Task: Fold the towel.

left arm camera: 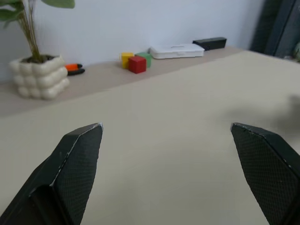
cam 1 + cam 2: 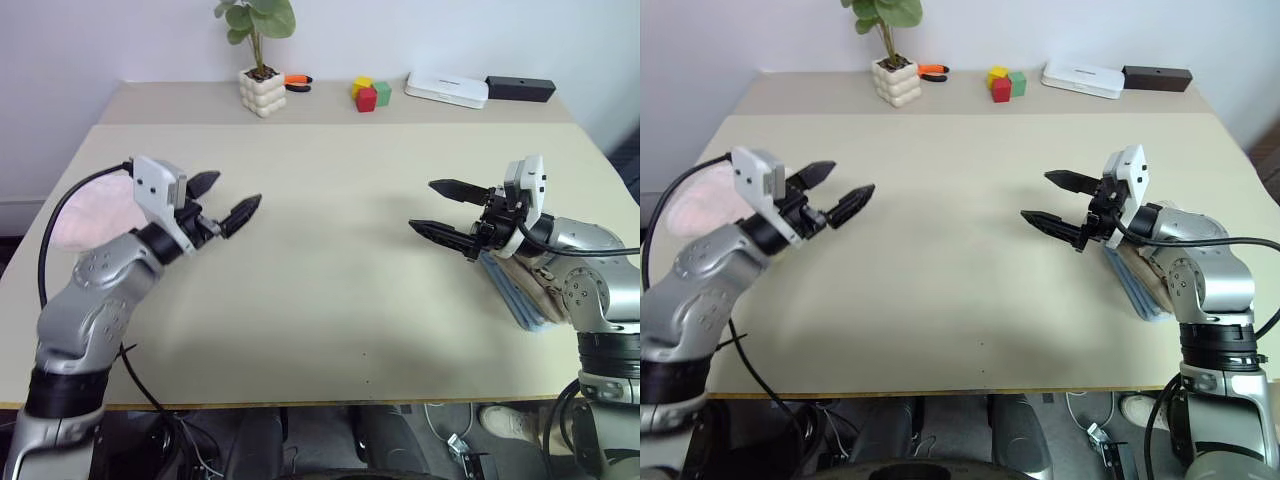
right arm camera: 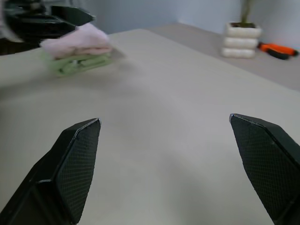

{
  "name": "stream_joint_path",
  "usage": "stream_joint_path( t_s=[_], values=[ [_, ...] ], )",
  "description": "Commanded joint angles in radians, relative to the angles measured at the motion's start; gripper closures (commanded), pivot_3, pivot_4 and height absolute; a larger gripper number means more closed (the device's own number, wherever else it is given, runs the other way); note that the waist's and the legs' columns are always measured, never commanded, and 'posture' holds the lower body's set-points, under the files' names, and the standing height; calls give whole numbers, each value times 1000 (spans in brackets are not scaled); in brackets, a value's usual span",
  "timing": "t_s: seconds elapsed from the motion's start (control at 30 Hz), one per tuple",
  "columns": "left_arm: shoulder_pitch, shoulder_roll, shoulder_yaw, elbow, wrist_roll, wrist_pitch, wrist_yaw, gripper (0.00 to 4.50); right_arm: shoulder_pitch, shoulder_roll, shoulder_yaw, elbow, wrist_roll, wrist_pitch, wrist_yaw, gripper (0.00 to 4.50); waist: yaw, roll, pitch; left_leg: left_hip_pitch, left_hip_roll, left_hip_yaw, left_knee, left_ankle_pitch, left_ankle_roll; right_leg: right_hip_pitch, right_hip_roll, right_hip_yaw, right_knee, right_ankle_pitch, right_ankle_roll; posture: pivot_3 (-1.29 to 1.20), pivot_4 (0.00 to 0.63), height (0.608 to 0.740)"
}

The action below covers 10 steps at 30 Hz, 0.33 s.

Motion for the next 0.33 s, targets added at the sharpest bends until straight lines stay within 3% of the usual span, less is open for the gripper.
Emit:
stream_joint_path(
  t_s=[0.03, 0.33],
  values=[
    [-90, -36, -24, 172, 95, -138, -106, 26, 2, -18, -44, -98, 26, 34, -50, 0, -2, 0, 0, 0, 0, 0, 0, 0, 0, 0, 0, 0, 0, 0, 0, 0, 150, 740],
    [-75, -123, -27, 220, 167, -178, -162, 26, 68, -61, -72, -177, 47, 84, -75, 0, 4, 0, 0, -2, 0, -1, 2, -2, 3, 0, -2, -1, 1, 1, 3, 0, 150, 740]
  ],
)
